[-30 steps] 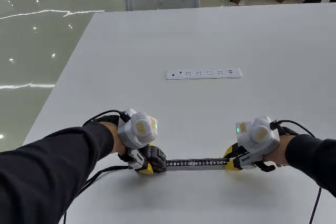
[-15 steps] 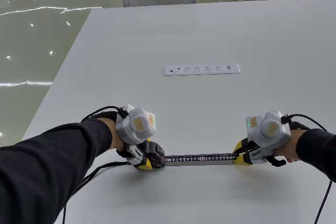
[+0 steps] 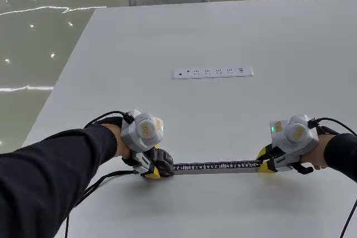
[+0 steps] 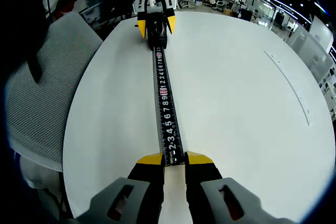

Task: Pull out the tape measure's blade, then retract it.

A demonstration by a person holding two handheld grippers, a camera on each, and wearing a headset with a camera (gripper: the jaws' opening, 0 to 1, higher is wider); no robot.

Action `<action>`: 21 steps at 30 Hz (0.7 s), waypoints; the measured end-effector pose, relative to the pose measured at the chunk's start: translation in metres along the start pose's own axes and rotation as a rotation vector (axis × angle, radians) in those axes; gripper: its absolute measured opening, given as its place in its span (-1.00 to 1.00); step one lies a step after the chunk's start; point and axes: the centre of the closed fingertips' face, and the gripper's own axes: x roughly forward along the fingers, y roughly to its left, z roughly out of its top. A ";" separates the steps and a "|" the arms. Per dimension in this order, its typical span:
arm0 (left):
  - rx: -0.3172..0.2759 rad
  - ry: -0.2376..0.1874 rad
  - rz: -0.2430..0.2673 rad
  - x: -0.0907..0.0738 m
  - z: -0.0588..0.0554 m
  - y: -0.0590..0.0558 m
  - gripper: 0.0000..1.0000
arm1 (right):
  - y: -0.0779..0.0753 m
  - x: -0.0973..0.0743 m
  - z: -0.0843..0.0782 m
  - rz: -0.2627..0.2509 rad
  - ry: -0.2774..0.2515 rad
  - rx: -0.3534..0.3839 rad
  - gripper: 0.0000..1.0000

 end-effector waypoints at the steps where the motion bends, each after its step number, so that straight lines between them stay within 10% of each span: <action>1: -0.001 0.000 0.001 0.000 0.000 0.000 -0.28 | 0.000 -0.001 -0.001 -0.002 0.001 0.002 -0.79; 21: 0.005 0.001 0.003 0.000 0.000 0.000 -0.29 | -0.001 0.001 -0.001 0.020 0.032 0.002 -0.77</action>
